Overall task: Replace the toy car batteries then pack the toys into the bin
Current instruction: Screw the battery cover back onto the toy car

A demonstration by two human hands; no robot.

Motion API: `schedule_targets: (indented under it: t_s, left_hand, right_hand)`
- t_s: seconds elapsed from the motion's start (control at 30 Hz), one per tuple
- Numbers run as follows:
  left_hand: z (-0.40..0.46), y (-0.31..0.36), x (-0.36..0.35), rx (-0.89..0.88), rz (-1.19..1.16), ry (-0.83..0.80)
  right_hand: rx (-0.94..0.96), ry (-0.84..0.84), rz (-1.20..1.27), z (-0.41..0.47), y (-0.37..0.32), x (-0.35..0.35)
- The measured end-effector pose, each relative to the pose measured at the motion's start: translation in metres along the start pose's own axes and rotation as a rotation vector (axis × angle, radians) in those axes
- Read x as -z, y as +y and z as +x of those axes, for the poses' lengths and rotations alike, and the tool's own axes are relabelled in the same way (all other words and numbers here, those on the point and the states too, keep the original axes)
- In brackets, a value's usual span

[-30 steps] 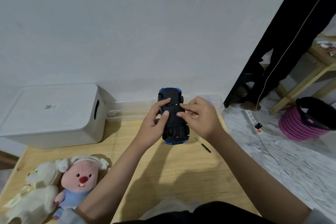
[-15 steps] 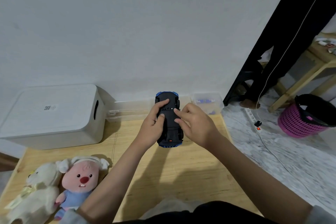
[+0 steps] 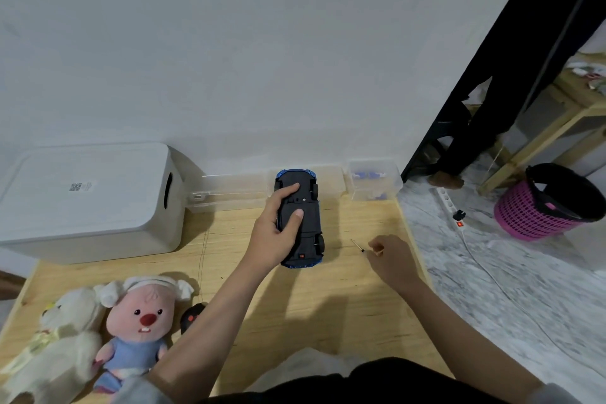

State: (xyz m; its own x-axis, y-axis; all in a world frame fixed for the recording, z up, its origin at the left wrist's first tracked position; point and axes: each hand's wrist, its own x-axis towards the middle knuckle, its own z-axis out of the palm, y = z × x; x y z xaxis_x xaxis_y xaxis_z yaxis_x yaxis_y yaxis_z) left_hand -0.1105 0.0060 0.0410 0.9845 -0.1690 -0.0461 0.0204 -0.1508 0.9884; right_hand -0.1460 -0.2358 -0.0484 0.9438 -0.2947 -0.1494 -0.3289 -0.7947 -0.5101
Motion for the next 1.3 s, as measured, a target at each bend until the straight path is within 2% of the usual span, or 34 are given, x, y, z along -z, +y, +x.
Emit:
schedule_targets:
  t_s: [0.13,0.27,0.5,0.6,0.77,0.97,1.3]
  left_hand:
    - [-0.001,0.001,0.001,0.009,0.012,-0.005]
    - [-0.003,0.003,0.002,0.028,-0.005,0.006]
    - [-0.008,0.011,0.005,0.024,-0.05,-0.003]
    - [-0.01,0.017,0.004,0.008,-0.074,0.004]
    - [-0.01,0.024,0.003,-0.016,-0.091,0.031]
    - [-0.014,0.028,0.001,-0.014,-0.097,0.084]
    - [-0.024,0.035,-0.008,-0.039,-0.106,0.103]
  right_hand:
    - [-0.032,-0.031,-0.139,0.0,0.006,-0.017]
    - [-0.046,0.024,-0.103,0.0,-0.001,-0.018]
    - [0.014,0.18,0.623,-0.009,-0.061,0.025]
    - [0.062,0.142,0.895,-0.019,-0.099,0.054]
    - [0.219,-0.044,1.167,-0.037,-0.136,0.082]
    - [0.178,0.152,1.21,-0.042,-0.159,0.08]
    - [0.19,0.297,1.14,-0.044,-0.17,0.064]
